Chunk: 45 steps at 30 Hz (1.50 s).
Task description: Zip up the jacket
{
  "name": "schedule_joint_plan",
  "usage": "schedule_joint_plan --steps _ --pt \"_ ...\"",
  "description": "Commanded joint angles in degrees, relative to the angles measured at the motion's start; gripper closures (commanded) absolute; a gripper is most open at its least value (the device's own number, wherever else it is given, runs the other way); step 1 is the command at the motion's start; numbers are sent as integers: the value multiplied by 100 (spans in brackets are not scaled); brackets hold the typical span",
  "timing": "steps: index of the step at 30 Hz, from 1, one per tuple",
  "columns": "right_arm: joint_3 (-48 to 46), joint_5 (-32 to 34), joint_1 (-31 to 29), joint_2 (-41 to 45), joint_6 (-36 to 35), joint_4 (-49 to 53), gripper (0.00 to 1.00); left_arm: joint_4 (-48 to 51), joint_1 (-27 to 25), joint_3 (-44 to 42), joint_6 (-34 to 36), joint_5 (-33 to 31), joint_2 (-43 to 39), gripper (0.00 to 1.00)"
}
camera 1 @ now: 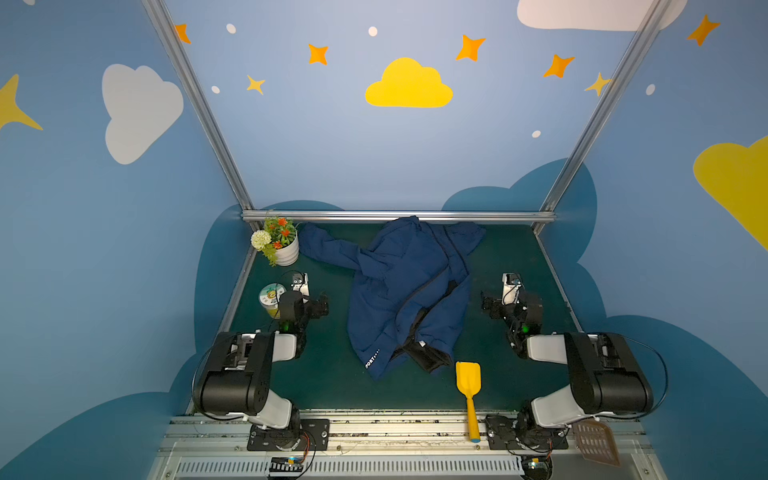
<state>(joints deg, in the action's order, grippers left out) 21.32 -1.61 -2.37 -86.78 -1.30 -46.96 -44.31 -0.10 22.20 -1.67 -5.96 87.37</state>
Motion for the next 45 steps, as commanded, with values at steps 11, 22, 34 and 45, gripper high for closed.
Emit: schedule_joint_plan --steps 11,22,34,45 --pt "118 -50 24 -67 -2 -136 1 -134 19 115 56 51 61 1" --pt "118 -67 28 -67 -2 -130 1 -137 14 110 54 59 56 1" --pt "772 621 -299 1171 224 2125 1 574 -94 231 217 -24 -836 1" --pt "3524 316 -2171 1798 2935 8321 10 5784 -513 1497 -2967 1078 -3214 1"
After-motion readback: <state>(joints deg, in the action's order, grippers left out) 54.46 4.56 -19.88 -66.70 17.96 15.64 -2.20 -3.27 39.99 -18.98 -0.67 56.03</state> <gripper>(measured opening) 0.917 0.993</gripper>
